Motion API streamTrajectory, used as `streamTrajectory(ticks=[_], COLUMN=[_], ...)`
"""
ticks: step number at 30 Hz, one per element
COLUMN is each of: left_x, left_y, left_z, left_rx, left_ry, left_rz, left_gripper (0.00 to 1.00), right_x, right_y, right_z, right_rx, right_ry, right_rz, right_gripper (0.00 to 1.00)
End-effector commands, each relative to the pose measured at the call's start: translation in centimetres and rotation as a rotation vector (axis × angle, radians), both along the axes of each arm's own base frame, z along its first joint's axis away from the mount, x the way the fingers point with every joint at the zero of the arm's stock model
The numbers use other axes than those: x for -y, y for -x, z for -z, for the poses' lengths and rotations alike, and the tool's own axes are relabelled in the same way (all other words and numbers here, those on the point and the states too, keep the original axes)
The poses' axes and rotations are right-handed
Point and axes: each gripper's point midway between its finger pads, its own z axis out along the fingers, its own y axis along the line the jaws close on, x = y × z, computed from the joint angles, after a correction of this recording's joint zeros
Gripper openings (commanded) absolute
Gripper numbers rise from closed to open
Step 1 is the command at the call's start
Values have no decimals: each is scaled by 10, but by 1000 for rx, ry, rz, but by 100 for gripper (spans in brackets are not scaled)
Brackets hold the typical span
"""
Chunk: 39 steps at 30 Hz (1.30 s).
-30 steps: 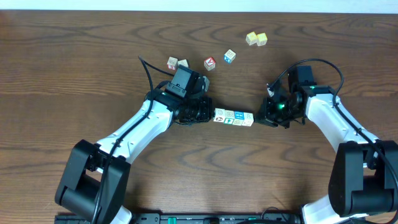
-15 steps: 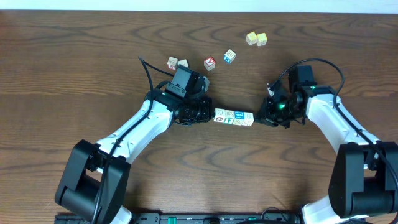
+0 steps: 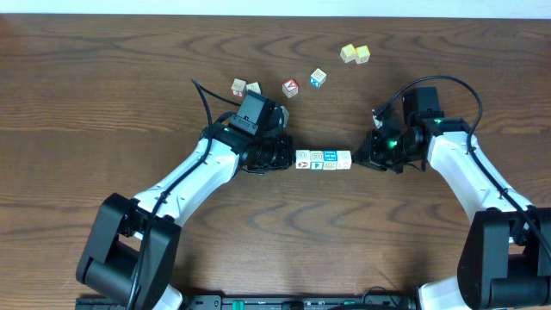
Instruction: Lift 4 blocks
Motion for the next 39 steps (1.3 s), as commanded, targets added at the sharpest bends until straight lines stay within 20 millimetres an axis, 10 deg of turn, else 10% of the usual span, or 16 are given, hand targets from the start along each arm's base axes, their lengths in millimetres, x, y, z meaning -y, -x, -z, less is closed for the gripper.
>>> streamTrajectory(ticks=[1,39], left_x=[33,32], left_y=[24,24], left_z=[-28,-43], left_rx=[-30,-7], left_ry=[161,177], left_rz=[121,111], left_gripper=[7,7], right_x=[-53,-51], right_y=[11,14], right_z=[-45,-64], right_rx=[17,61], right_ry=[-260,-253], right_rz=[-113,-101], right_gripper=[1,1])
